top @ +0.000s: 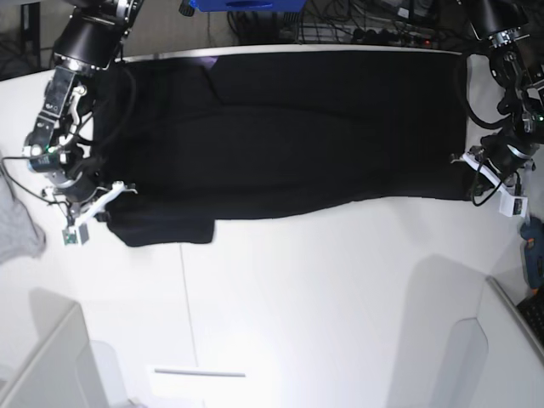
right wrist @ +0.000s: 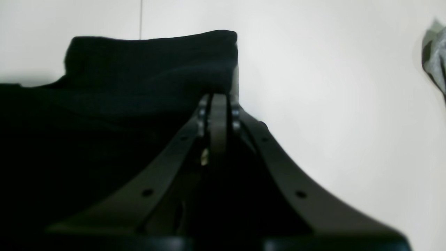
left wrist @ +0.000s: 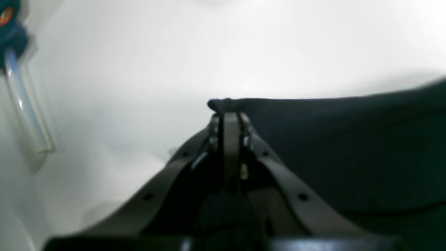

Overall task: Fold the T-shirt properly
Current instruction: 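Lift the hem with both grippers and fold it over onto the collar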

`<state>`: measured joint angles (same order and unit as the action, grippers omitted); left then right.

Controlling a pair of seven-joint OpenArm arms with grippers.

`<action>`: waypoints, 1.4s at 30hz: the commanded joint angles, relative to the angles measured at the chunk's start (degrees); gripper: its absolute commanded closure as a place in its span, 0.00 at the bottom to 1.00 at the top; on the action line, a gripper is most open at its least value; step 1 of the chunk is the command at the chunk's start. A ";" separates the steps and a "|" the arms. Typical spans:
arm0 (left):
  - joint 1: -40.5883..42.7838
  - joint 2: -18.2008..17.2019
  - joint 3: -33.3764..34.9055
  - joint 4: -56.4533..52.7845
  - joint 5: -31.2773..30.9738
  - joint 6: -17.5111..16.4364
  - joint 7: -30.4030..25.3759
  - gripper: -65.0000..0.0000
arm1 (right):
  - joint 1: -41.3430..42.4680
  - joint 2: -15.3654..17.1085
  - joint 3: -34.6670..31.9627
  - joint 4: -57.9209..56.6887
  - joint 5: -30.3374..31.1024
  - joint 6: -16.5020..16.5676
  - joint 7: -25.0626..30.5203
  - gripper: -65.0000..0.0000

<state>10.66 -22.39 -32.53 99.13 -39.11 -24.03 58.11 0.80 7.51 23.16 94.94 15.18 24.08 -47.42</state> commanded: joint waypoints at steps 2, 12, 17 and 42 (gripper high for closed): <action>0.64 -1.04 -0.48 1.66 -0.40 -0.01 -0.83 1.00 | -0.14 0.71 0.27 2.43 0.51 0.23 0.61 1.00; 5.56 -1.30 -4.35 5.26 -0.49 -0.10 -0.83 1.00 | -5.85 -0.69 0.36 12.62 1.66 0.23 -3.97 1.00; 6.88 -0.95 -4.08 7.11 -0.49 -0.10 -0.83 1.00 | -8.75 -0.87 0.36 15.70 4.56 0.06 -4.85 1.00; 11.28 -1.39 -4.52 7.11 -0.49 -0.10 -0.83 1.00 | -21.85 -2.89 9.68 19.92 12.29 0.14 -5.02 1.00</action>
<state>22.15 -22.59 -36.40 105.19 -39.11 -24.03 58.30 -21.30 3.88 32.42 113.69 26.81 24.05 -53.71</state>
